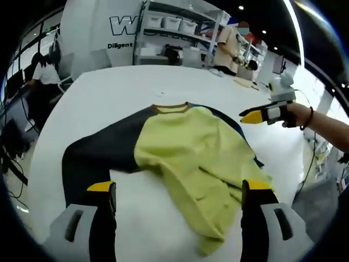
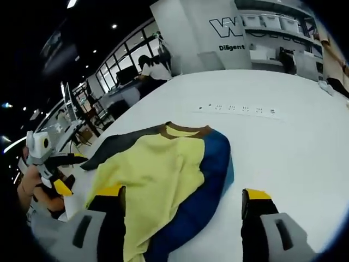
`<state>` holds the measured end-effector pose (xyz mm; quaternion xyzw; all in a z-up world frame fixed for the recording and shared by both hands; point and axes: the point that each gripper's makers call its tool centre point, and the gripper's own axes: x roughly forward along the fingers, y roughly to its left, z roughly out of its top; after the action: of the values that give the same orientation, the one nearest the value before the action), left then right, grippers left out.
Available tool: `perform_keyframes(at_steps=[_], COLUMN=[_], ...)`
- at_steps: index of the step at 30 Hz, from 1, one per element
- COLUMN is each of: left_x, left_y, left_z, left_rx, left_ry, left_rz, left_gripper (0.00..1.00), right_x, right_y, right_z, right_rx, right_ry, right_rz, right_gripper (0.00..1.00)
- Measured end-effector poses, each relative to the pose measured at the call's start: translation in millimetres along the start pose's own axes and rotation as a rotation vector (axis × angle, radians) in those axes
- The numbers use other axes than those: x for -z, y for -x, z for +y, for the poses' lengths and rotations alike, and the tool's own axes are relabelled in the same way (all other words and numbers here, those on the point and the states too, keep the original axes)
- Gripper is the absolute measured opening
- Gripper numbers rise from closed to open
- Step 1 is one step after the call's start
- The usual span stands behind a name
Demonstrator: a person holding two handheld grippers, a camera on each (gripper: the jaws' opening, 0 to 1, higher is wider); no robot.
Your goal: Fold the garment on the visible template until the final outline fits inside the template.
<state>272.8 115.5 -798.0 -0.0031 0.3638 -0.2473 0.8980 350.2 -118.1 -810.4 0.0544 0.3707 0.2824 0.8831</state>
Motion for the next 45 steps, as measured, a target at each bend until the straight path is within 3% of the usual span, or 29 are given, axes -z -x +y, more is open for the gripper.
perform_keyframes(at_steps=[5,11,19,22,25,31,34,37,45], left_x=[7.1,26.6,43.4,44.7,49.2,57.0,63.8,68.8,77.2], left_y=[-0.3,0.8,0.0,1.4,-0.2,-3.0,-6.5,-7.7,-7.7], left_z=[-1.9,-6.9,-16.3,-15.6,-19.4,-26.9,-26.8,-29.0,-28.7], left_rx=[-0.026,-0.027,-0.020,-0.046,-0.032,-0.013,-0.006,0.010,0.023], left_ry=[-0.017,0.014,0.053,0.035,0.060,0.075,0.075,0.093,0.089], left_rz=[-0.005,0.033,0.065,0.057,0.076,0.097,0.114,0.127,0.164], left_gripper=[0.92,0.85,0.64,0.57,0.56,0.44,0.38,0.34,0.27], right_x=[11.6,27.7,42.7,49.4,56.2,64.9,72.0,74.6,75.2], right_y=[3.9,6.6,12.1,12.1,11.6,11.3,10.5,9.8,7.6], right_z=[11.5,22.2,17.3,15.0,16.1,15.1,12.5,15.2,20.1], right_rx=[-0.032,-0.052,-0.001,0.023,0.026,0.044,0.069,0.059,0.064], right_ry=[-0.016,-0.028,-0.039,-0.022,-0.044,-0.055,-0.060,-0.068,-0.074], right_rz=[0.005,0.013,0.020,0.022,0.027,0.021,0.035,0.035,0.023], right_gripper=[0.79,0.74,0.67,0.64,0.58,0.40,0.40,0.29,0.12])
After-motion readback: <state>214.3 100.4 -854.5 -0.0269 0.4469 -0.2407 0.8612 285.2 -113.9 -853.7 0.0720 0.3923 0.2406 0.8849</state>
